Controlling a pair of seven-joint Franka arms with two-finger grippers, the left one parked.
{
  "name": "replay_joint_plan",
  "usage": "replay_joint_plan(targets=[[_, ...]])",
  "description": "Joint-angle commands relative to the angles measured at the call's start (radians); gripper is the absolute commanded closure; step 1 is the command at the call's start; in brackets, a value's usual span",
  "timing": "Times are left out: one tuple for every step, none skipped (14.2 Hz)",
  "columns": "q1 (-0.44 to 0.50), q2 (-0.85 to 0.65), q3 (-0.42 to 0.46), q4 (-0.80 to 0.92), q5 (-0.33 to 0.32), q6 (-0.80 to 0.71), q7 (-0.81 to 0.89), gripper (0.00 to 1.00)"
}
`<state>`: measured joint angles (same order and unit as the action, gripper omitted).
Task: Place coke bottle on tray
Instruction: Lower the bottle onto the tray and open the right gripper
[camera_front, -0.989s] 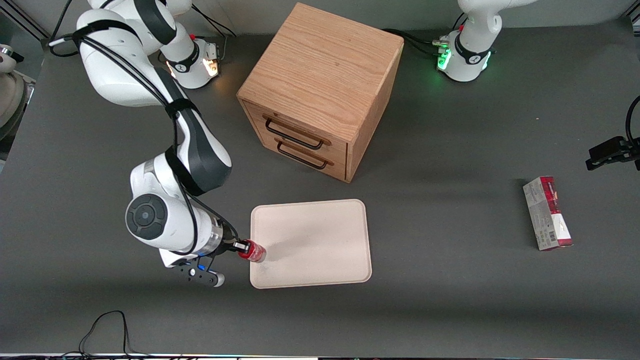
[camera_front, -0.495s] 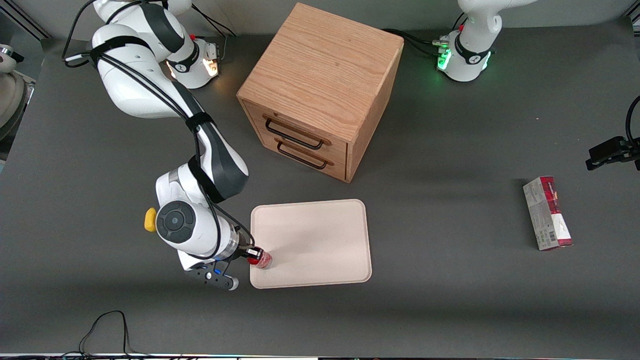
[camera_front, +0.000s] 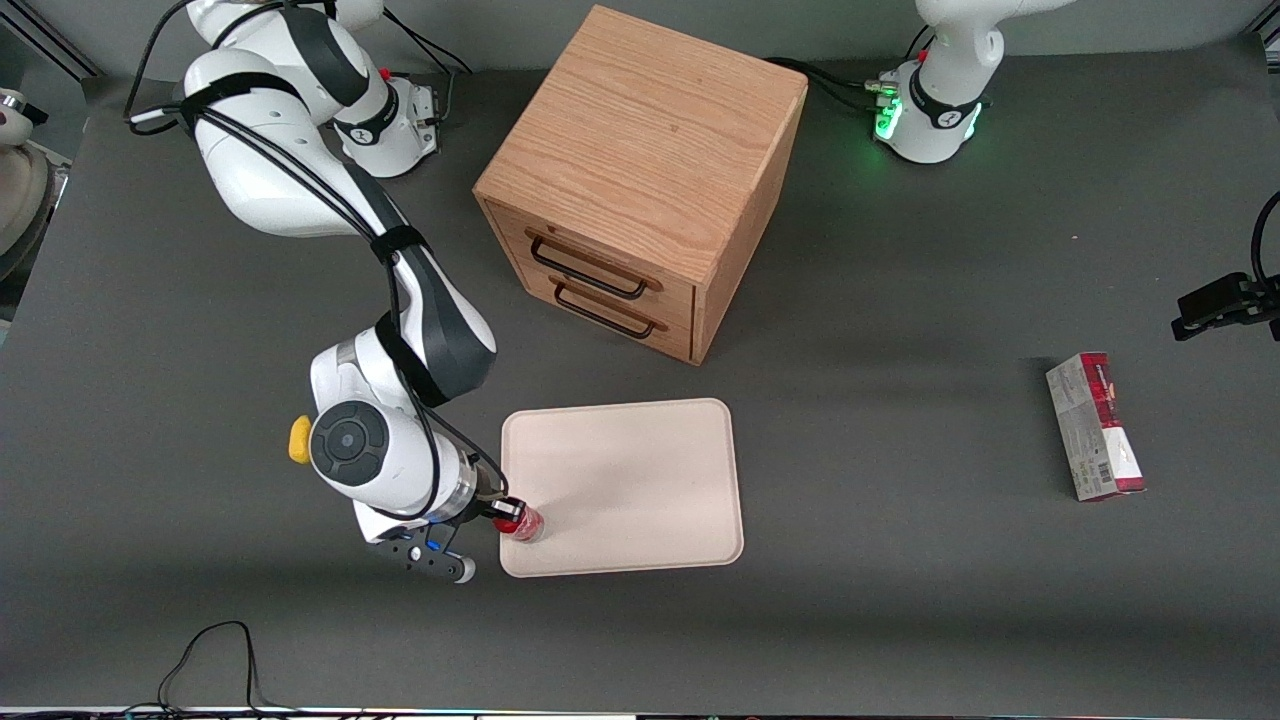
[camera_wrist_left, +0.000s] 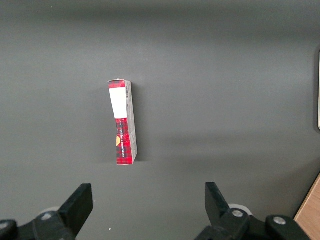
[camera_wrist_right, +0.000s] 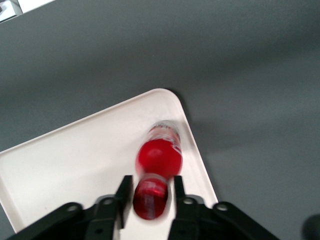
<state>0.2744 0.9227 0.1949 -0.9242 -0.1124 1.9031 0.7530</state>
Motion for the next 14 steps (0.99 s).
replay_joint_plan(targets=[[0.025,0.021,-0.006,0.038,-0.058,0.010,0.031,0.00],[0.025,0.021,-0.006,0.036,-0.058,0.010,0.032,0.00],[0.025,0.019,-0.006,0.036,-0.058,0.010,0.032,0.00],[0.025,0.021,-0.006,0.036,-0.058,0.010,0.032,0.00],[0.025,0.019,-0.006,0.036,-0.058,0.010,0.032,0.00],[0.025,0.021,-0.006,0.036,-0.058,0.010,0.032,0.00],[0.025,0.021,-0.006,0.036,-0.058,0.010,0.032,0.00],[0.025,0.019,-0.006,0.036,-0.058,0.010,0.032,0.00],[0.025,0.019,-0.006,0.036,-0.058,0.010,0.032,0.00],[0.025,0.019,-0.006,0.036,-0.058,0.010,0.032,0.00],[0.025,0.018,-0.006,0.036,-0.058,0.010,0.031,0.00],[0.025,0.015,-0.006,0.036,-0.058,0.007,0.031,0.00],[0.025,0.010,-0.006,0.036,-0.058,0.001,0.031,0.00],[0.023,0.002,-0.006,0.036,-0.058,-0.006,0.031,0.00]])
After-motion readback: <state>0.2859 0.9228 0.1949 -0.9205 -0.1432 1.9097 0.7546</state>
